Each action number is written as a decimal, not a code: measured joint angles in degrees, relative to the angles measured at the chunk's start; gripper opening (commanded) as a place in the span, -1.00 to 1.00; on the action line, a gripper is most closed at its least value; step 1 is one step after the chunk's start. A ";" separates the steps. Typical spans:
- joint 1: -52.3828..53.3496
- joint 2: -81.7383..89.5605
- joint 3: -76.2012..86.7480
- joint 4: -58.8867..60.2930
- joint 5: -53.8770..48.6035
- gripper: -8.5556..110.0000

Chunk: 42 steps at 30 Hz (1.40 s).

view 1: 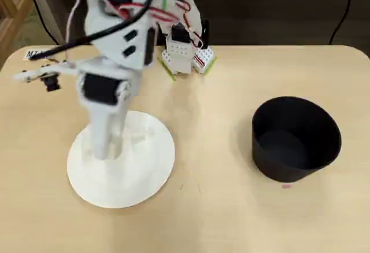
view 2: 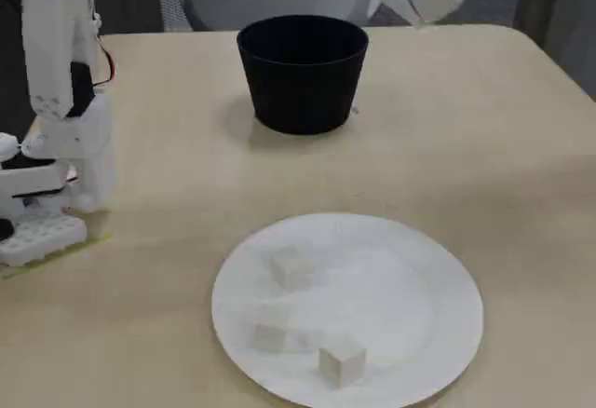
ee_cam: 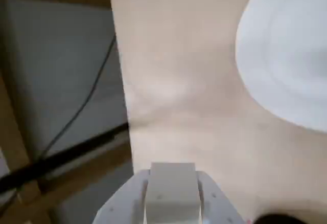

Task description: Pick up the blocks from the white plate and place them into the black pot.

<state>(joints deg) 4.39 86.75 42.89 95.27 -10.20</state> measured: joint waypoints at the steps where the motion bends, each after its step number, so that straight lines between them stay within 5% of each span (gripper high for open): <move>1: -3.52 4.13 4.48 -0.26 -0.26 -0.90; 9: -32.34 28.74 38.41 -20.39 3.96 -0.90; 16: -45.00 33.13 59.77 -37.35 5.27 -0.90; 24: -42.98 31.64 73.21 -54.93 5.62 -0.90; 28: -40.52 30.06 73.74 -57.48 4.75 -0.52; 34: -39.81 29.79 73.74 -57.83 3.78 -0.42; 37: -39.20 29.79 73.74 -57.83 3.69 -0.52; 40: -38.58 29.79 73.74 -57.57 4.13 -0.89; 42: -37.97 30.23 73.74 -55.99 5.45 -0.90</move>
<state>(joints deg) -33.57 116.98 116.63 39.29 -4.75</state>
